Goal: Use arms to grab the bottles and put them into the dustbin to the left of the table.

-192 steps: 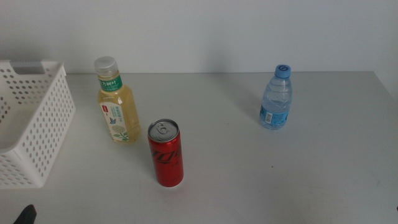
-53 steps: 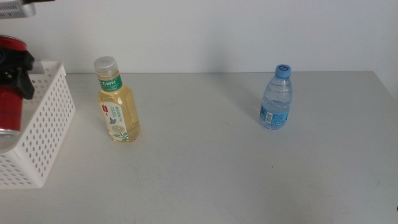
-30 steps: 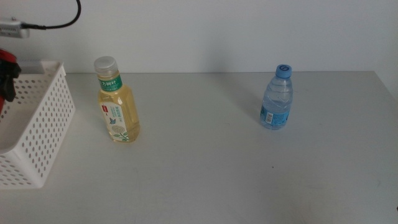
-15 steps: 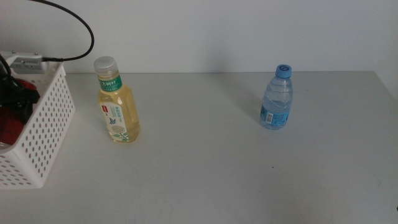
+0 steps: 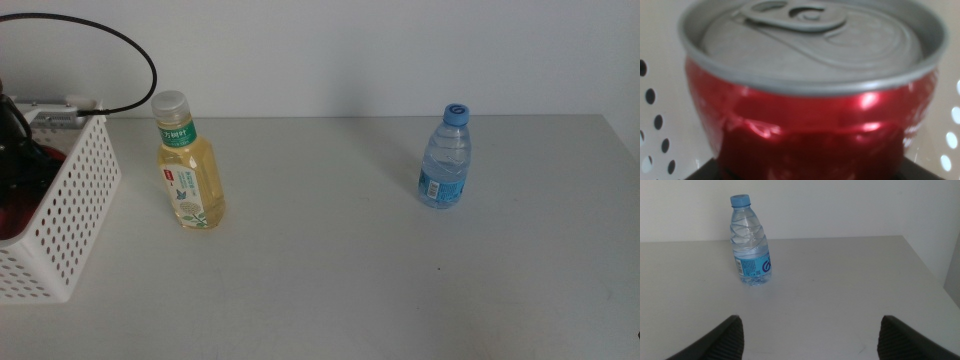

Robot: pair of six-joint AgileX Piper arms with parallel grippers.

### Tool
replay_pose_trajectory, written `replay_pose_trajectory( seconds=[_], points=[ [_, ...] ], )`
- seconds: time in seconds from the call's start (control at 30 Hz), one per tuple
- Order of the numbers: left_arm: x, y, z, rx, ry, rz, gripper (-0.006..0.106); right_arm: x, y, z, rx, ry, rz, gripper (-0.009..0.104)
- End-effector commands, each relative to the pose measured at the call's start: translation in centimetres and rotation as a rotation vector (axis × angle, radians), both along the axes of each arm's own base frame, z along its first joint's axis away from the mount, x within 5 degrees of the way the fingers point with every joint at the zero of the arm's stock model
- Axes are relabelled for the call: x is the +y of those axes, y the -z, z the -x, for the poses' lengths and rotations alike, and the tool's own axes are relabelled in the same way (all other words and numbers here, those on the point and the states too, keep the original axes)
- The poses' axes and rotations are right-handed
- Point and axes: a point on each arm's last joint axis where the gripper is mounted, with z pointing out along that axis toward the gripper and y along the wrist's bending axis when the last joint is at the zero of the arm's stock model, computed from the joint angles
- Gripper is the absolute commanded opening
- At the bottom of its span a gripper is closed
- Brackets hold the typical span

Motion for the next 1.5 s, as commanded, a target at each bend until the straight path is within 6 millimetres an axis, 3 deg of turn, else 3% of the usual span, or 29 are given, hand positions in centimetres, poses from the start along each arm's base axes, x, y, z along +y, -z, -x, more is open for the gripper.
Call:
replay_pose_trajectory(
  seconds=[0.0, 0.03, 0.07, 0.2, 0.37, 0.43, 0.63, 0.83, 1.0, 1.17, 1.27, 1.47],
  points=[
    [-0.2, -4.0, 1.0, -0.011, -0.014, -0.007, 0.039, 0.0, -1.2, 0.1, -0.114, 0.005, 0.009, 0.094],
    [-0.2, -4.0, 1.0, -0.011, -0.014, -0.006, 0.049, 0.0, -1.2, 0.1, -0.114, 0.005, 0.009, 0.094],
    [-0.3, -4.1, 1.0, -0.012, -0.014, -0.006, 0.073, 0.0, -1.2, 0.1, -0.114, 0.005, 0.009, 0.094],
    [-0.4, -5.8, 1.4, -0.050, -0.052, -0.013, 0.086, 0.0, -1.2, 0.1, -0.114, 0.005, 0.009, 0.094],
    [-0.8, -9.8, 2.7, -0.146, -0.117, -0.024, 0.089, 0.0, -1.2, 0.1, -0.114, 0.005, 0.009, 0.094],
    [-2.0, -12.0, 3.4, -0.203, -0.112, -0.001, 0.089, 0.0, -1.2, 0.1, -0.114, 0.005, 0.009, 0.094],
    [-7.4, -18.6, 6.4, -0.368, -0.074, -0.016, 0.087, 0.0, -1.2, 0.1, -0.114, 0.005, 0.009, 0.094],
    [-13.5, -22.5, 10.9, -0.597, 0.060, 0.017, 0.087, 0.0, -1.2, 0.1, -0.114, 0.005, 0.009, 0.094],
    [-16.9, -22.0, 15.1, -0.793, 0.131, 0.096, 0.087, 0.0, -1.2, 0.1, -0.114, 0.005, 0.009, 0.094],
    [-19.4, -19.7, 18.3, -0.983, 0.214, 0.193, 0.087, 0.0, -1.2, 0.1, -0.114, 0.005, 0.009, 0.094],
    [-19.8, -17.8, 19.7, -1.068, 0.234, 0.235, 0.087, 0.0, -1.2, 0.1, -0.114, 0.005, 0.009, 0.094],
    [-19.2, -11.7, 22.1, -1.236, 0.178, 0.327, 0.087, 0.0, -1.2, 0.1, -0.114, 0.005, 0.009, 0.094]
  ],
)
